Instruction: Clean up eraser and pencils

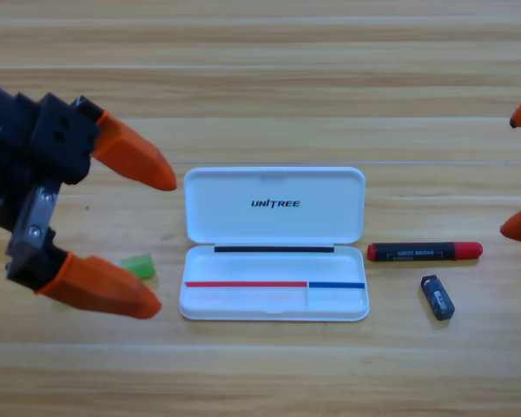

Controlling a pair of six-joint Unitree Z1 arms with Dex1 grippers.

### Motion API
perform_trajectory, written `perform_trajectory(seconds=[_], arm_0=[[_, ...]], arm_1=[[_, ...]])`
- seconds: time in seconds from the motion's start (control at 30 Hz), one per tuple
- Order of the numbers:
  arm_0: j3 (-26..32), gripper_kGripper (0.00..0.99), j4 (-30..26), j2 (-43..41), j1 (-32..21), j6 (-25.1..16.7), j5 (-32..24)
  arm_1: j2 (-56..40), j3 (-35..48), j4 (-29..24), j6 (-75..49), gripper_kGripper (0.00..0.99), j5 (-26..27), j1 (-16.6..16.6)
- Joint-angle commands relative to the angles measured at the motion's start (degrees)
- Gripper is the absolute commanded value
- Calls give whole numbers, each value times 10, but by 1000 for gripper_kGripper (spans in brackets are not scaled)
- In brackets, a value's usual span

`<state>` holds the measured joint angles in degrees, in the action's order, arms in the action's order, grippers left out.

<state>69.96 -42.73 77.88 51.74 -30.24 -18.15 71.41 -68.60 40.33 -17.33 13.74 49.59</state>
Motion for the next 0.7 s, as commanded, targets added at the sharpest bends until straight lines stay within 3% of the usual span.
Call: perform_trajectory(seconds=[0.03,0.37,0.5,0.57,0.63,0.7], arm_0=[[-12,982,4,8,11,-17,9],[-8,990,-8,10,11,-30,26],[41,989,-54,46,8,-61,106],[47,988,-63,66,-1,-77,182],[48,988,-71,96,-37,-98,224],[46,983,-76,132,-81,-117,227]], arm_1=[[26,20,-7,3,986,7,13],[-1,22,-7,28,986,-11,13],[-3,29,-7,57,988,-33,13],[-7,36,-7,72,986,-56,11],[-9,36,2,94,988,-93,4],[-7,36,13,101,986,-128,-2]])
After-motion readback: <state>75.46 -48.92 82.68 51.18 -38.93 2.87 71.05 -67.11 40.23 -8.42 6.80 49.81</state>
